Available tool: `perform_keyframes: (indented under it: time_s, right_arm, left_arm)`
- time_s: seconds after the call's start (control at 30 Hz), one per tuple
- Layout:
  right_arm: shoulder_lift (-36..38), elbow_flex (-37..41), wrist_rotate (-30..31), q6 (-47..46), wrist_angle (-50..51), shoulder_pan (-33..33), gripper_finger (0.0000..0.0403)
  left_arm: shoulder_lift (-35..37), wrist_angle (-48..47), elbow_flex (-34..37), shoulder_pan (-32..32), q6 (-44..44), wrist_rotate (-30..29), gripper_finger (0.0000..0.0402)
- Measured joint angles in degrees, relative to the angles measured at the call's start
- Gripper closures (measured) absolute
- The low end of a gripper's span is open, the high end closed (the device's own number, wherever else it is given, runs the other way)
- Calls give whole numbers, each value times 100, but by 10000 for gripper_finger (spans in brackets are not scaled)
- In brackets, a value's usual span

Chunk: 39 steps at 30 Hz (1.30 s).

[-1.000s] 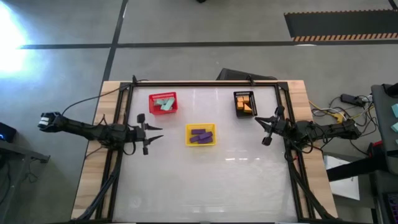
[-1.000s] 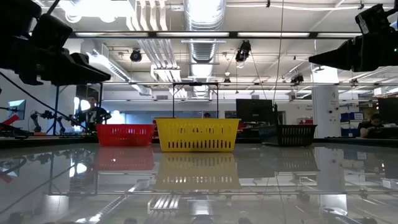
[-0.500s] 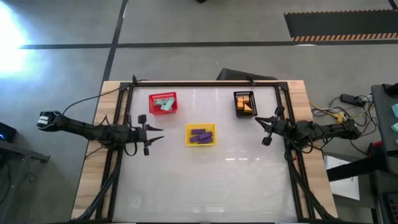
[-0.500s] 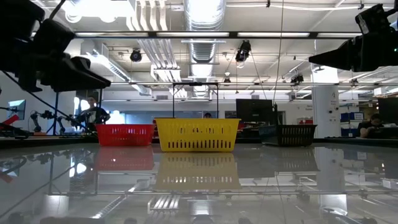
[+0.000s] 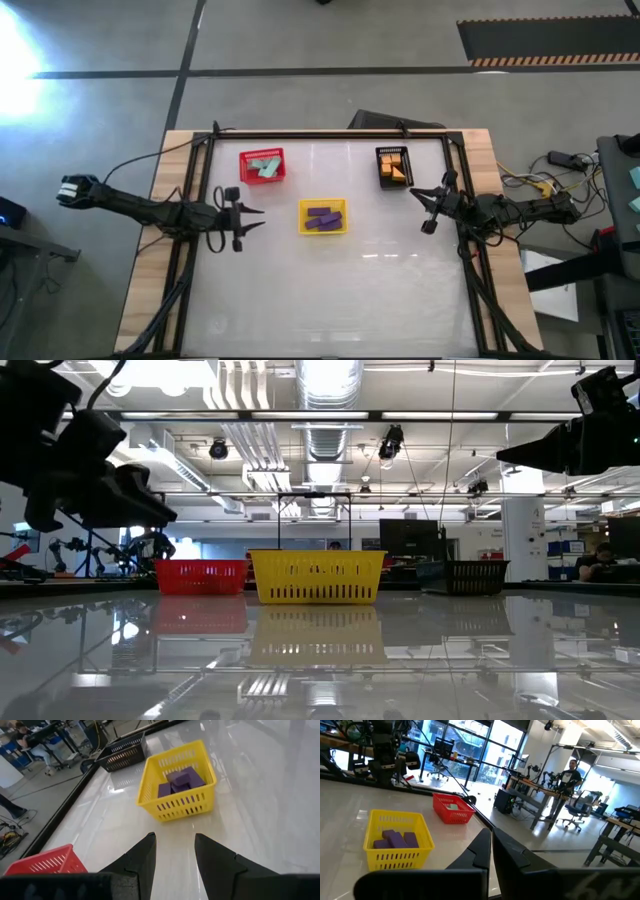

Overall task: Sort & place blocks by color
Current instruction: Return to Home Position

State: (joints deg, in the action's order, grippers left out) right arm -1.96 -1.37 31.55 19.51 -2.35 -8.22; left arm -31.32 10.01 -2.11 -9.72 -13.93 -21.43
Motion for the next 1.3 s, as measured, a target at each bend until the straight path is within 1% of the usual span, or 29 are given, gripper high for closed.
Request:
perform_keyframes:
  time_s: [1.23,1.3]
  right_arm:
    - [0,0,-1,0,0,0,394]
    - [0,0,0,0,0,1,394]
  left_arm:
    - [-1779,2,0,0,0,0,282]
    - [-1750,10,43,0,0,0,282]
